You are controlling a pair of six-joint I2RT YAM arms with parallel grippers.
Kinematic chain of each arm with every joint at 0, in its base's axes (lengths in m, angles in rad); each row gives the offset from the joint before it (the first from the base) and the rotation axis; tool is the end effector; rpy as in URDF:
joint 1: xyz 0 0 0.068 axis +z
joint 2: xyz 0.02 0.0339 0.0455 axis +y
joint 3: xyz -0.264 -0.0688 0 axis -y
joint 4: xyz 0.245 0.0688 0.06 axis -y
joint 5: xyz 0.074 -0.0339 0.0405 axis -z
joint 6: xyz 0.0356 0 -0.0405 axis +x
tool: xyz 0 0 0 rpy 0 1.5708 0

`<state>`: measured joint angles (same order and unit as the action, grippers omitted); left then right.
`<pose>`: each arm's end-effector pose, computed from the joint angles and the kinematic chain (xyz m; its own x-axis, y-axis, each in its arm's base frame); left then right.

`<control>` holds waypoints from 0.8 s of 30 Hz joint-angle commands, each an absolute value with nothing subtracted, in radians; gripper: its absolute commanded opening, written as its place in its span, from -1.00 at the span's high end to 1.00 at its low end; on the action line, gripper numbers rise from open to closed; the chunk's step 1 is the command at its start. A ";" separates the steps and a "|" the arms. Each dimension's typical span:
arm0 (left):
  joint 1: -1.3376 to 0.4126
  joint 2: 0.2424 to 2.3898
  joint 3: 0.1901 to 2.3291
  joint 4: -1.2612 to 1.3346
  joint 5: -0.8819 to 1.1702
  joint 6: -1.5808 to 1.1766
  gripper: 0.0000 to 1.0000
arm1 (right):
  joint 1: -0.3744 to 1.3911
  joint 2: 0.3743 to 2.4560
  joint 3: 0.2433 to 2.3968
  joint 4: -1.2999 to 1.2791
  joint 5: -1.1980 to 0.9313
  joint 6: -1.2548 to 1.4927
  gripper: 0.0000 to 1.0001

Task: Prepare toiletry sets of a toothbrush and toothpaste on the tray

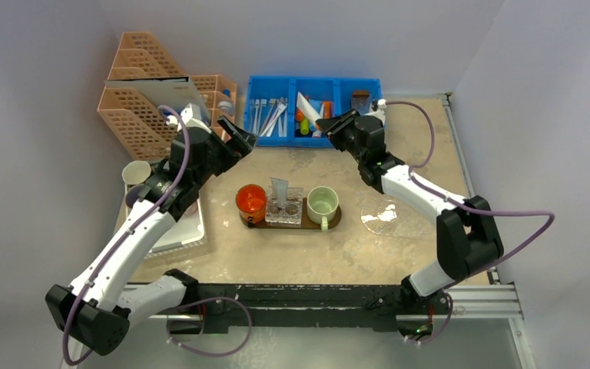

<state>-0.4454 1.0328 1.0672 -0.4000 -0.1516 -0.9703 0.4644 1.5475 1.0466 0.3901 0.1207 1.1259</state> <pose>0.2094 -0.0940 0.3696 -0.4287 -0.6991 -0.5723 -0.0975 0.6655 -0.7400 0.3294 0.1602 0.3003 -0.3473 0.8282 -0.4397 -0.0561 0.4498 0.8914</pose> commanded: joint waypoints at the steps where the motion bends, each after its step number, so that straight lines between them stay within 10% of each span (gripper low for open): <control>1: -0.442 1.069 1.118 -0.308 -0.100 -1.049 -0.81 | 0.467 1.482 1.029 0.551 0.059 1.206 1.00; 24: -0.422 1.205 1.129 0.029 0.112 -1.211 -0.76 | 0.476 1.418 0.972 0.777 -0.105 1.266 1.00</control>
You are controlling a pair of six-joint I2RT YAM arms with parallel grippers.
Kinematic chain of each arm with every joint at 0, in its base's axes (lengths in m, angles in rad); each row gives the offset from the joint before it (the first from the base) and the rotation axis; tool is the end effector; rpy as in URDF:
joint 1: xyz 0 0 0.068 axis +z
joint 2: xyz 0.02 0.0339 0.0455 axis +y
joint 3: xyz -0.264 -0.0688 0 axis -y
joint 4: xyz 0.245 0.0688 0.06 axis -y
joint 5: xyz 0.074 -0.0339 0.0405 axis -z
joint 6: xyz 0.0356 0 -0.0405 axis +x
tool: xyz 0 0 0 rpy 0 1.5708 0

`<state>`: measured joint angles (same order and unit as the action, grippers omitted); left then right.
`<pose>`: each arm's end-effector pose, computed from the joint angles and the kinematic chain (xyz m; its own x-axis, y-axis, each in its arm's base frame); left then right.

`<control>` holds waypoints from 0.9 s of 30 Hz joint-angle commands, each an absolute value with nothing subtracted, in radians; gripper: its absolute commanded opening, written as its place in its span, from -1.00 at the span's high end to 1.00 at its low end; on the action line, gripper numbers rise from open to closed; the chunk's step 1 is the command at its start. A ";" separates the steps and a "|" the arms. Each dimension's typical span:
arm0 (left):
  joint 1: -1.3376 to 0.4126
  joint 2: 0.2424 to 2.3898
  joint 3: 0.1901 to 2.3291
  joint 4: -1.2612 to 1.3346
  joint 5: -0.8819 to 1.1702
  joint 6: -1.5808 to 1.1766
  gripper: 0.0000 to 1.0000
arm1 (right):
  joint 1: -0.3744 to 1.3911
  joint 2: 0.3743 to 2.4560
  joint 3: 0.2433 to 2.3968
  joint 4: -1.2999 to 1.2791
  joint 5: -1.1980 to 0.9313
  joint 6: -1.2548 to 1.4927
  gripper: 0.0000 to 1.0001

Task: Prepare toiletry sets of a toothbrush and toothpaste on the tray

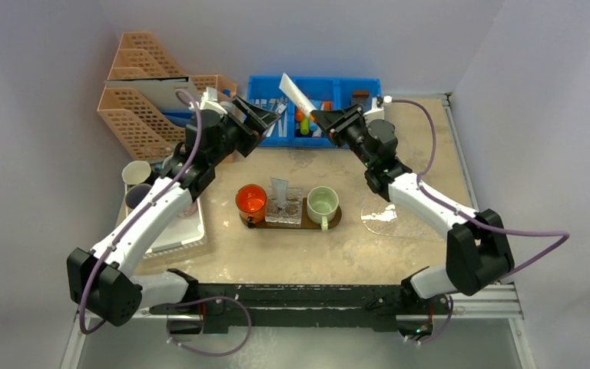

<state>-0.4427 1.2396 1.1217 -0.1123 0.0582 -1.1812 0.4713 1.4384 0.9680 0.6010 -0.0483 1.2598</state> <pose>0.2622 -0.1266 0.3689 -0.5213 -0.7749 -0.3575 -0.0089 0.4238 -0.9057 0.3016 0.1556 0.3319 -0.4369 0.8446 -0.3094 -0.2623 0.2094 0.9420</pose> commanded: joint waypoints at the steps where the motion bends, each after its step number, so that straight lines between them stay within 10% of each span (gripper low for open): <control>1: -0.414 1.202 1.122 0.048 0.126 -1.211 -0.76 | 0.476 1.423 0.970 0.796 -0.118 1.271 1.00; 27: -0.336 1.316 1.008 0.642 0.281 -1.175 -0.65 | 0.482 1.469 1.008 1.041 -0.273 1.564 1.00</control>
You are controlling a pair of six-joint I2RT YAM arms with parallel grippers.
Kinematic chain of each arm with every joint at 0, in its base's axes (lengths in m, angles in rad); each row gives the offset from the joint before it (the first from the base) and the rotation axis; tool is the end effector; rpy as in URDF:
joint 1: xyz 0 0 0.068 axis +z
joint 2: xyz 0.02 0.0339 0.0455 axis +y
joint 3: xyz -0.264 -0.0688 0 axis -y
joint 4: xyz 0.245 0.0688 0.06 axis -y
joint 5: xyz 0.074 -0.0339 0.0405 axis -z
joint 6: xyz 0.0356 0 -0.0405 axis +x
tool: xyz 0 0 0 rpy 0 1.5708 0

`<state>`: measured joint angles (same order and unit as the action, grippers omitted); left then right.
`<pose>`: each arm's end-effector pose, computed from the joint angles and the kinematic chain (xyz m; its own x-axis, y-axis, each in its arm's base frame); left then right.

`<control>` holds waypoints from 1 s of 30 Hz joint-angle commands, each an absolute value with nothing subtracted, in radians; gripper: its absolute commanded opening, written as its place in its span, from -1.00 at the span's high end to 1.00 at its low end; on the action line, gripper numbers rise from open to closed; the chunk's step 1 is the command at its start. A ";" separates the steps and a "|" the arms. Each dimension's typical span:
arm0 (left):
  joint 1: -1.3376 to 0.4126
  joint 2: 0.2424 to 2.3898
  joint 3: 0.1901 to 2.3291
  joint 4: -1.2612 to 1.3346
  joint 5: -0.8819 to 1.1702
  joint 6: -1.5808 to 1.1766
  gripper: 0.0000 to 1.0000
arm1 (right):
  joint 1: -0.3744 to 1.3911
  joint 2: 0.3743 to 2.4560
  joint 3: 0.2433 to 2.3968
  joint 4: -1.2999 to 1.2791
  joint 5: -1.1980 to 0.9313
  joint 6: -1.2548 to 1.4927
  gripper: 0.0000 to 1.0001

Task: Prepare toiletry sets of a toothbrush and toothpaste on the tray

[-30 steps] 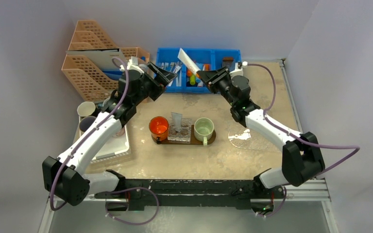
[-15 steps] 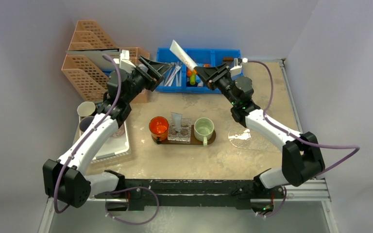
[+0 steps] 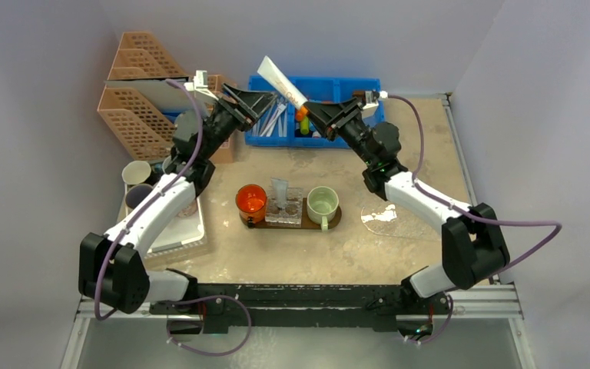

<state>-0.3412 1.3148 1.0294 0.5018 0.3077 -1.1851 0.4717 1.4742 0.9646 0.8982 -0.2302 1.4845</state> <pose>0.2890 -0.1141 0.3807 -0.4776 -0.7674 -0.4277 0.4123 0.2341 -0.8805 0.2976 0.1609 0.3503 -0.5991 0.7833 -0.1659 -0.3906 -0.1050 0.9145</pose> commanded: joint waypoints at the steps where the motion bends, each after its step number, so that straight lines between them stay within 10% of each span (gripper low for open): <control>1: -0.336 1.321 1.000 0.670 0.273 -1.182 -0.64 | 0.484 1.466 1.011 1.040 -0.278 1.566 1.00; 30: -0.341 1.526 1.038 1.144 0.377 -1.344 -0.12 | 0.510 1.517 1.050 1.115 -0.331 1.708 1.00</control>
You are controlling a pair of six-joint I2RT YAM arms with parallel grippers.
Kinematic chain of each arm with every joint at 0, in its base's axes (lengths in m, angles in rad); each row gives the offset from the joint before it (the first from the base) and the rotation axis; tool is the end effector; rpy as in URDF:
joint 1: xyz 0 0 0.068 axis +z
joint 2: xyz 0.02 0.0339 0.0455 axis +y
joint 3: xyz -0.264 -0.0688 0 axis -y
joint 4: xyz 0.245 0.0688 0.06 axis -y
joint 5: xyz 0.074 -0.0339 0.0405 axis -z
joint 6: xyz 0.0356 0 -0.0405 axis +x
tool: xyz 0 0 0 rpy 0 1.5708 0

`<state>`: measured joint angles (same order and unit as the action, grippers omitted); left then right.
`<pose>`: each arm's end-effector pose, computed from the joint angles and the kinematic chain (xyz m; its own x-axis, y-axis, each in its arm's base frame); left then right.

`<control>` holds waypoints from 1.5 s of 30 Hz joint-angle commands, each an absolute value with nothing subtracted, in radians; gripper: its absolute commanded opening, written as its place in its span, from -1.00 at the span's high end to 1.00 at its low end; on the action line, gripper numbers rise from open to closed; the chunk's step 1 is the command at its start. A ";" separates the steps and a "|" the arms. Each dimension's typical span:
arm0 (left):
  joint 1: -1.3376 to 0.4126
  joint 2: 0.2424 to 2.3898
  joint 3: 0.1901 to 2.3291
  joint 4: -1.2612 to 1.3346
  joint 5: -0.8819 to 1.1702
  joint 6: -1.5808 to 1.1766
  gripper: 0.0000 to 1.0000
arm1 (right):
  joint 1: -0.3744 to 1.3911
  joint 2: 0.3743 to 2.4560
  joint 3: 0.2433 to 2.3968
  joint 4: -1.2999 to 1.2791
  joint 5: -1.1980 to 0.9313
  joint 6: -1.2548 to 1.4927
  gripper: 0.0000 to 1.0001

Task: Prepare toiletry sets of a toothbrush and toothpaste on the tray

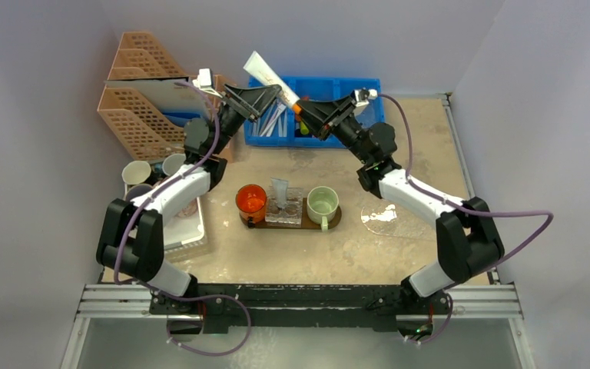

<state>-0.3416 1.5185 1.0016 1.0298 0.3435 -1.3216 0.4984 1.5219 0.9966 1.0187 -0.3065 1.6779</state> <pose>0.3187 -0.1260 0.3610 -0.4596 -0.8050 -0.3750 0.5941 0.0352 -0.8037 0.2972 0.1740 0.3574 -0.7297 0.6821 -0.0479 -0.3400 -0.3010 0.8910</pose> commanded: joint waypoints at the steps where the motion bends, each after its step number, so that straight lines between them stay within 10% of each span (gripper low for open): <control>1: -0.340 1.529 1.040 1.150 0.379 -1.345 -0.11 | 0.511 1.520 1.054 1.114 -0.333 1.708 1.00; 15: -0.339 1.542 1.030 1.186 0.351 -1.348 0.63 | 0.518 1.555 1.050 1.113 -0.350 1.697 1.00; 19: -0.336 1.536 1.020 1.190 0.345 -1.337 0.81 | 0.518 1.543 1.044 1.056 -0.380 1.635 0.64; 29: -0.299 1.480 0.984 1.125 0.365 -1.286 0.96 | 0.516 1.488 1.003 0.887 -0.372 1.427 -0.20; 45: -0.261 1.320 1.114 0.561 0.616 -0.820 1.00 | 0.504 1.301 1.113 0.354 -0.414 0.815 -0.47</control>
<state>-0.2665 1.3739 1.0149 0.7383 0.5190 -1.0393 0.5095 1.3689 1.0035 0.5514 -0.3637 1.0851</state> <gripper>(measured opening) 0.161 0.726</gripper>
